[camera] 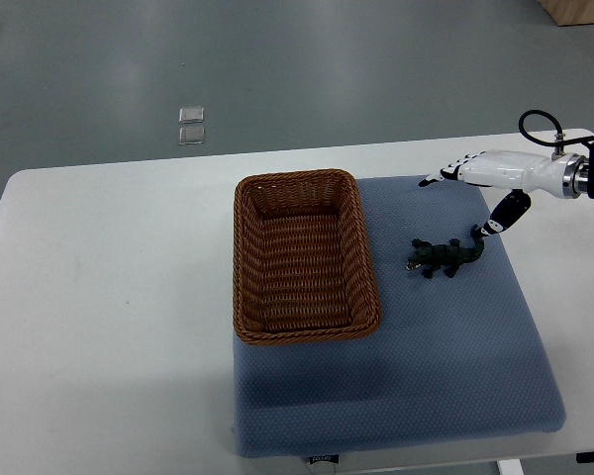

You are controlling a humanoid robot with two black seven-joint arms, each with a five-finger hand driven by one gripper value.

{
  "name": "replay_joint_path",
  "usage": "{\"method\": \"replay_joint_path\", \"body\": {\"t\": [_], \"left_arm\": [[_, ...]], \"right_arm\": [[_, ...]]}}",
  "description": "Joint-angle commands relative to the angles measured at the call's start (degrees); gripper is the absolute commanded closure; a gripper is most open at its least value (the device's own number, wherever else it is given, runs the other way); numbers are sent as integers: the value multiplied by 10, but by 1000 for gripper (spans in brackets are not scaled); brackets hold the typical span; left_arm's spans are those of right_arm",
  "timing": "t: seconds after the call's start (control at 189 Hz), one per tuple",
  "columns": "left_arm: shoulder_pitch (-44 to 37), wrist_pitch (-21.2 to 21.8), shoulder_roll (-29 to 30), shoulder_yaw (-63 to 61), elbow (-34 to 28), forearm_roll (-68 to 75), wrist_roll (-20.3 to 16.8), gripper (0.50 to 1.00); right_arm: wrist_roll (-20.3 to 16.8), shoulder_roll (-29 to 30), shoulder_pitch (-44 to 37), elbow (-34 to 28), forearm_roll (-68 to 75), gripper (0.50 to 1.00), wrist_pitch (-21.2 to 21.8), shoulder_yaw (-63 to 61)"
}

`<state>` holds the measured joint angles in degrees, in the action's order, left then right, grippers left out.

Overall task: Place crocodile in brown basket with right hand
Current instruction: 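Lower the right hand over the crocodile and close fingers around it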

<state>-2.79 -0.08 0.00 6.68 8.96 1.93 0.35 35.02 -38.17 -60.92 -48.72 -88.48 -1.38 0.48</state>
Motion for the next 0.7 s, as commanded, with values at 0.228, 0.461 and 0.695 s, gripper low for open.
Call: {"method": "replay_joint_path", "body": {"t": [0.228, 0.461, 0.695], "left_arm": [[0, 0, 0, 0, 0, 0, 0, 500], [1, 0, 0, 0, 0, 0, 0, 500], [0, 0, 0, 0, 0, 0, 0, 500]], "right_arm": [[0, 1, -35, 0, -49, 576, -129, 103], [0, -3, -52, -44, -45, 576, -128, 102], [0, -9, -47, -84, -58, 576, -127, 124]]}}
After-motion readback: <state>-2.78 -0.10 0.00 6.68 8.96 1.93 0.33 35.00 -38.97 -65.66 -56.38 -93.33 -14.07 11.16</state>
